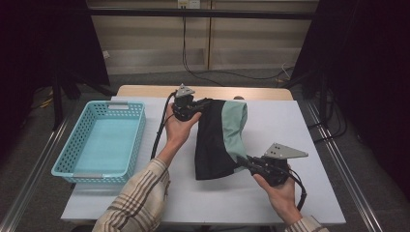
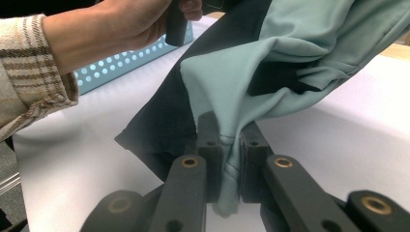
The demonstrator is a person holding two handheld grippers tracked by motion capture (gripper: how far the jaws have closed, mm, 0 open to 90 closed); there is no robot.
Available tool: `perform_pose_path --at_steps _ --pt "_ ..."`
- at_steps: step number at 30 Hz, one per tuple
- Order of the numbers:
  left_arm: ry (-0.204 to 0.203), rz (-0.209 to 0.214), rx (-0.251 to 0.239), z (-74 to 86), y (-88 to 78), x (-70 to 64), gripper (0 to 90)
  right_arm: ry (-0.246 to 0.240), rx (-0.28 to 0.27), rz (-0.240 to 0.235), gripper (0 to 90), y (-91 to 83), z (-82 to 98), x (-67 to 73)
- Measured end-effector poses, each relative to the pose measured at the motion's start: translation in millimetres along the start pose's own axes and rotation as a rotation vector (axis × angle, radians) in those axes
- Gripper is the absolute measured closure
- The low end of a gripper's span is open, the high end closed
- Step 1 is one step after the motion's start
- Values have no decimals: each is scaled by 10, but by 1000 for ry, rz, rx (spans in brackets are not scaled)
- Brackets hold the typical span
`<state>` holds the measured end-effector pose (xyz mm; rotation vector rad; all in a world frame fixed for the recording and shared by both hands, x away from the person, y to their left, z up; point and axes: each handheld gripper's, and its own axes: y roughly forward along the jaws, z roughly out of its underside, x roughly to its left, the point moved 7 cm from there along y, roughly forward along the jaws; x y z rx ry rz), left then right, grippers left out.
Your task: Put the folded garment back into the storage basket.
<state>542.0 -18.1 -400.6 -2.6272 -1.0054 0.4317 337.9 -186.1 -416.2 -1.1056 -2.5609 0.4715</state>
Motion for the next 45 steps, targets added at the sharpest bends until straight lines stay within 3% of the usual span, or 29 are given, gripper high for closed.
perform_pose_path --at_steps 5,8,12,24,30,34,36,45 --pt "14 -18 -9 -83 -91 52 762 -3 0 -11 830 31 -44 47" --pt "1 -24 -23 -137 -135 77 762 -20 -2 -17 830 47 -101 70" --pt "24 -40 -26 -186 -181 88 761 -33 -16 -24 831 61 -186 93" --pt "20 -40 -32 -296 -291 133 762 -50 -47 -44 830 68 -357 184" --pt "44 -50 -27 -368 -374 172 761 -60 -57 -58 831 107 -432 239" --pt "26 -49 -38 -412 -418 217 761 -72 -63 -68 831 127 -512 274" --pt "-11 -30 -47 -441 -451 243 761 -75 -68 -74 830 143 -544 296" --pt "15 -74 -67 -545 -584 349 762 -67 -72 -103 831 286 -607 359"
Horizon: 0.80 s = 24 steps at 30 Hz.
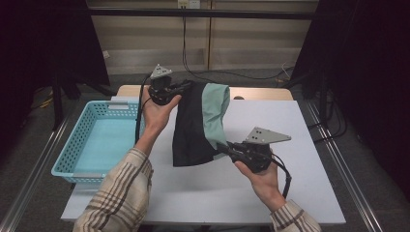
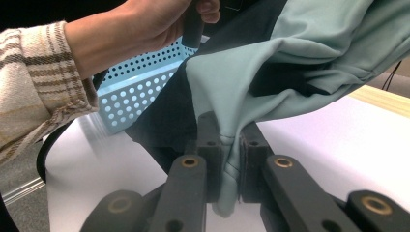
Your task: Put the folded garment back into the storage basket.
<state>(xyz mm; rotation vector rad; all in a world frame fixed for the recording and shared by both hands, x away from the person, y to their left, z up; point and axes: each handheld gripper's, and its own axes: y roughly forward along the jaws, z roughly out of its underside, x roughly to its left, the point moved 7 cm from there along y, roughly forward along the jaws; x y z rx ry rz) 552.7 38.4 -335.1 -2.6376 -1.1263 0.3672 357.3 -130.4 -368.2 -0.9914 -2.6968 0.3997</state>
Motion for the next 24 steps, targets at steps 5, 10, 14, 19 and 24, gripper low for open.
perform_pose_path --at_steps 5,10,14,19,24 --pt "6 -14 -7 -55 -57 43 762 -10 -14 -12 831 55 -101 29" --pt "15 -33 -12 -115 -158 118 762 -12 -23 -21 830 102 -175 54" --pt "24 -62 -18 -138 -219 181 762 -16 -24 -35 830 167 -214 80" --pt "22 -73 -25 -161 -283 231 762 -17 -27 -49 831 246 -272 129" --pt "22 -82 -24 -180 -352 297 762 -26 -36 -64 831 314 -336 182"
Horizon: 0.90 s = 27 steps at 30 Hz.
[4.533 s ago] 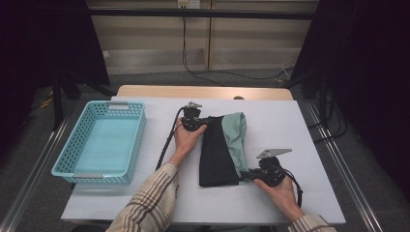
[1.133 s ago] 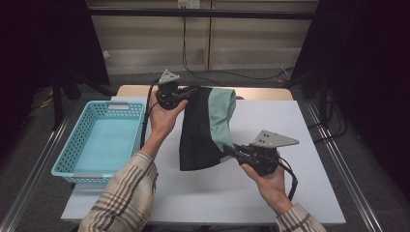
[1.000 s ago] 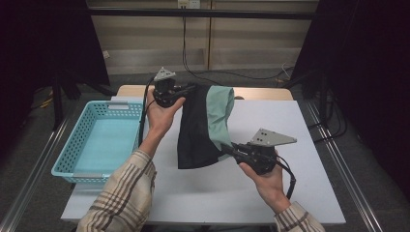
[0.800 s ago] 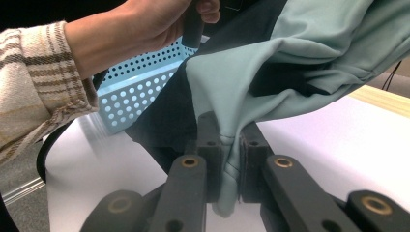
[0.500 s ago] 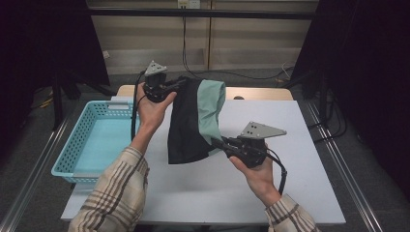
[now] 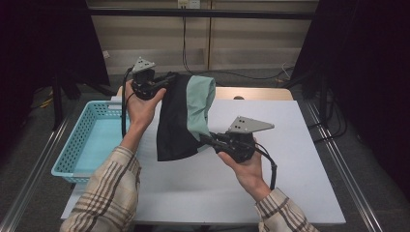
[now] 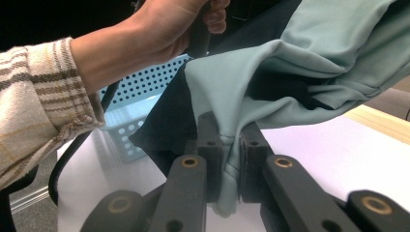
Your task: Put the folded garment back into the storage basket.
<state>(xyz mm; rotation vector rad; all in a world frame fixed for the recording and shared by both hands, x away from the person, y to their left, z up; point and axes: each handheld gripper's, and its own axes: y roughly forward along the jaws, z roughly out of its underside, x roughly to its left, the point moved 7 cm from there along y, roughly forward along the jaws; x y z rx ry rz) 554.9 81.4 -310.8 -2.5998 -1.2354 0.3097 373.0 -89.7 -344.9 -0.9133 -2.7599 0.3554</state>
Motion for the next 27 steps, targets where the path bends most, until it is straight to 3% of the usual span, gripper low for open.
perform_pose_path --at_steps 13,27 --pt "-5 -28 -14 -51 -111 125 762 -20 6 -18 831 150 -104 71" --pt "-19 -74 -20 -70 -322 360 762 -37 0 -55 832 379 -214 196"
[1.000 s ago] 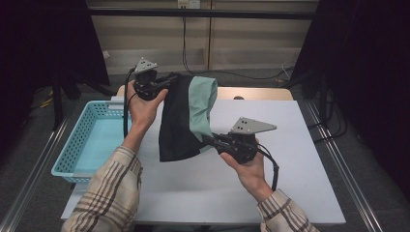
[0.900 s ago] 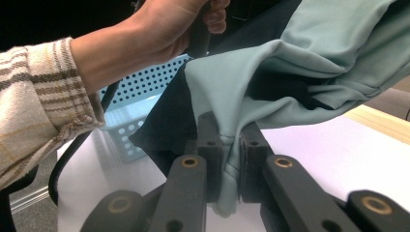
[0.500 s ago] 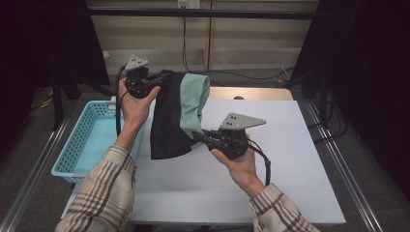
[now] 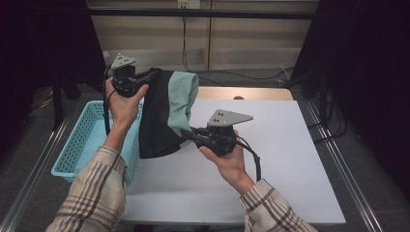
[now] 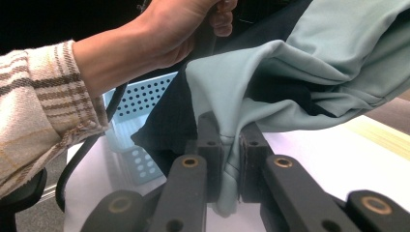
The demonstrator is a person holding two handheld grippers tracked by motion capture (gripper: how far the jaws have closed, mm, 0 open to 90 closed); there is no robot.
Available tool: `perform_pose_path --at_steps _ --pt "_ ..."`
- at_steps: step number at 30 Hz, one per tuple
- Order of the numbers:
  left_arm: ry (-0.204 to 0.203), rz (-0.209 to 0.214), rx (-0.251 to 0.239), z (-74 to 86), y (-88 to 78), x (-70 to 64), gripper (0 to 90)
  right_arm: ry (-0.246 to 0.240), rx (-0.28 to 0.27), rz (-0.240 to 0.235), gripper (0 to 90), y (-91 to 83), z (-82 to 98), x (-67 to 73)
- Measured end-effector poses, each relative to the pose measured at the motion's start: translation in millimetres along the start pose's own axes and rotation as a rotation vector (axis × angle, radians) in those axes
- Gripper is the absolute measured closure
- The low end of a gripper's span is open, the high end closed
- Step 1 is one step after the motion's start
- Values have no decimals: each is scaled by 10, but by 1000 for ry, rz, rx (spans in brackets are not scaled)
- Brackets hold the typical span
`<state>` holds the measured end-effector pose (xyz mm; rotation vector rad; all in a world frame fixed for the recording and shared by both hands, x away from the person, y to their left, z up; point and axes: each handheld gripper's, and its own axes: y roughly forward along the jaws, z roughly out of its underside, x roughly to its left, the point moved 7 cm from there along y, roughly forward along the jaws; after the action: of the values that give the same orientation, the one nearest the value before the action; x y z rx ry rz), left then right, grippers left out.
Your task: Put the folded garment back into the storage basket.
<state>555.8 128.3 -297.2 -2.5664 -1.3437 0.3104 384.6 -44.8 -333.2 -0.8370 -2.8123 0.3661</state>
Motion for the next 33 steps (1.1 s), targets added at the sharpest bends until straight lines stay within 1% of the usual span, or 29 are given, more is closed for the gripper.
perform_pose_path --at_steps 3,8,13,17,24,25,28,31,33 --pt "-7 -3 -3 -1 -34 43 762 -1 0 -12 832 54 -23 27" --pt "-7 -16 -4 -3 -93 122 762 -6 -1 -25 832 144 -59 67" --pt "-6 -35 -5 -8 -172 212 762 -8 1 -36 832 238 -84 108" --pt "-14 -46 -15 -19 -227 286 762 -9 5 -44 832 315 -101 138" --pt "-20 -62 -17 -22 -323 406 762 -4 4 -73 832 441 -134 210" --pt "-21 -71 -20 -26 -335 427 762 -5 2 -74 832 455 -138 213" --pt "-25 -71 -19 -27 -366 473 762 -3 4 -80 832 508 -145 234" --pt "-21 -79 -11 -19 -393 511 762 -8 8 -88 832 560 -165 258" --pt "-17 -89 -17 -26 -411 541 762 -10 9 -91 832 594 -182 275"
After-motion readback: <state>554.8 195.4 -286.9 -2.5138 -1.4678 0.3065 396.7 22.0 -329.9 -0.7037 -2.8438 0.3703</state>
